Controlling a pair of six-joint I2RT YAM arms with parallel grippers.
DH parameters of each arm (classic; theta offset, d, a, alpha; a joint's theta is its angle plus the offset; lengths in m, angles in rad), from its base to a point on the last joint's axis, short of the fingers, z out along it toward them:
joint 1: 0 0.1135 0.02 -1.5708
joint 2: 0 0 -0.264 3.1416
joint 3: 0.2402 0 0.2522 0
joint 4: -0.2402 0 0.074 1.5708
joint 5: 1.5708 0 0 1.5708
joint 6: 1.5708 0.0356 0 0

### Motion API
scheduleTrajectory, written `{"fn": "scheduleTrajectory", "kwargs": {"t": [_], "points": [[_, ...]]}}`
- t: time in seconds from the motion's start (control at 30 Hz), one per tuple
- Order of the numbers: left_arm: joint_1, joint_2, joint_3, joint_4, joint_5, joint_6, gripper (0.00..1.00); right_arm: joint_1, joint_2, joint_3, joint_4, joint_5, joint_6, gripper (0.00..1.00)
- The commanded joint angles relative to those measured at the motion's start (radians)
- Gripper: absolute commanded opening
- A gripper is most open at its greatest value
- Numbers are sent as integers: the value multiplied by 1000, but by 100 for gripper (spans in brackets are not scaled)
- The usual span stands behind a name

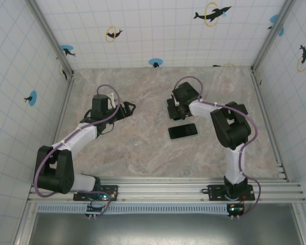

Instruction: Take the phone out of the phone case

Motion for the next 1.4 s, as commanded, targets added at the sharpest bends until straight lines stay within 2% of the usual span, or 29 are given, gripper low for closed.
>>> {"fn": "scheduleTrajectory", "kwargs": {"t": [0.0, 0.1, 0.2, 0.37, 0.53, 0.8, 0.97, 1.17, 1.37], "points": [[-11, -26, -14, -27, -11, 19, 98, 8, 33, -23, -122, 36, 5, 86], [-10, -25, -17, -26, -12, 22, 98, 9, 25, -48, -117, 29, 15, 85], [-10, -23, -20, -28, -10, 24, 98, 5, 21, -63, -107, 10, 27, 74], [-12, -21, -23, -28, -6, 24, 98, 5, 2, -62, -101, 12, 41, 62], [-12, -22, -19, -27, -2, 21, 98, 2, -50, -55, -73, -10, 56, 57], [-15, -30, -16, 50, 17, -29, 98, 3, -173, -74, 15, -72, 82, 53], [-38, -21, -9, 146, 14, -113, 94, 5, -257, -103, 95, -127, 118, 53], [-97, 16, 38, 256, 7, -217, 92, 42, -336, -132, 141, -150, 164, 53], [-159, 103, 123, 288, 37, -280, 88, 82, -373, -148, 176, -168, 202, 52]]}}
